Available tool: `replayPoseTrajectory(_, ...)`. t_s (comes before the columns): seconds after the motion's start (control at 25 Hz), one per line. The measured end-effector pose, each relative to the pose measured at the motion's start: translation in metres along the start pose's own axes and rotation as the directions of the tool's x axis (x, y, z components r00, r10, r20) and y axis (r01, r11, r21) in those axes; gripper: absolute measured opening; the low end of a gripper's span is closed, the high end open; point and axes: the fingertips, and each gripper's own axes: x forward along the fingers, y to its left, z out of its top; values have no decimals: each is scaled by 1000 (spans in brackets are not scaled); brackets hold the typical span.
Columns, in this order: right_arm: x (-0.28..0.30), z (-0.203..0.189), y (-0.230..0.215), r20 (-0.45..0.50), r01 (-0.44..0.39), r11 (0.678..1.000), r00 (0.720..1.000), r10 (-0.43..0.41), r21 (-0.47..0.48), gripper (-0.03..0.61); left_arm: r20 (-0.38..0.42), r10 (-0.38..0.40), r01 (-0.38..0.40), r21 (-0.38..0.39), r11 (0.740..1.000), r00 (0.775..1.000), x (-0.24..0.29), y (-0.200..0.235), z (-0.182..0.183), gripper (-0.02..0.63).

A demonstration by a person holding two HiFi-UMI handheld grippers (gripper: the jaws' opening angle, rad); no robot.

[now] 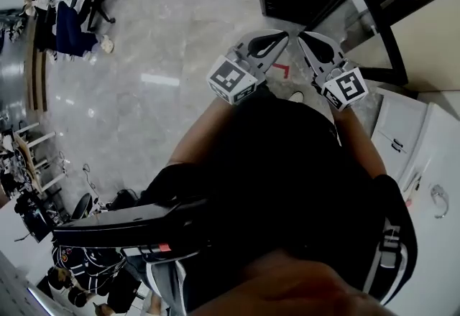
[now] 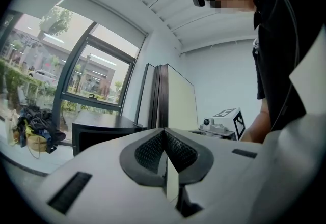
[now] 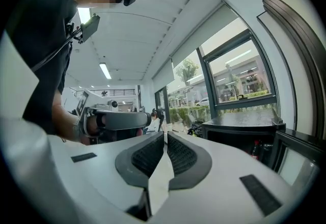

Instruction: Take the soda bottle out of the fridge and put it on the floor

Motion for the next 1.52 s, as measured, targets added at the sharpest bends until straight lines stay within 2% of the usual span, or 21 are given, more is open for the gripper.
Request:
replayPoseTrajectory(0.24,66,-10,-37,-32,146,989,989,-145,16,14,-28,-61,62,34,997,998,0,75,0,5)
replayPoseTrajectory(0.4,100,-26,-74,-49,236,971,971,-234,39,15,-18,-85,86,25,996,996,6,118,-13,5)
replayPoseTrajectory(0.68,131,-58,-139,-81,312,950,947,-311,1,27,-13,-25,25,19,1000,1000,45,173,-40,5)
replayPoseTrajectory(0.96,155,-120,-230,-144,363,930,925,-352,59,106,-45,50,-52,-38,998,998,94,221,-88,5)
replayPoseTrajectory(1.16,175,-158,-276,-187,388,919,910,-370,69,160,-91,80,-83,-38,996,993,115,235,-122,5)
replayPoseTrajectory(1.36,187,-197,-314,-190,428,902,892,-409,67,239,-71,138,-143,-64,988,988,133,244,-141,5)
replayPoseTrajectory(1.52,191,-225,-340,-177,455,888,882,-437,70,262,-57,169,-172,-60,983,984,152,253,-162,5)
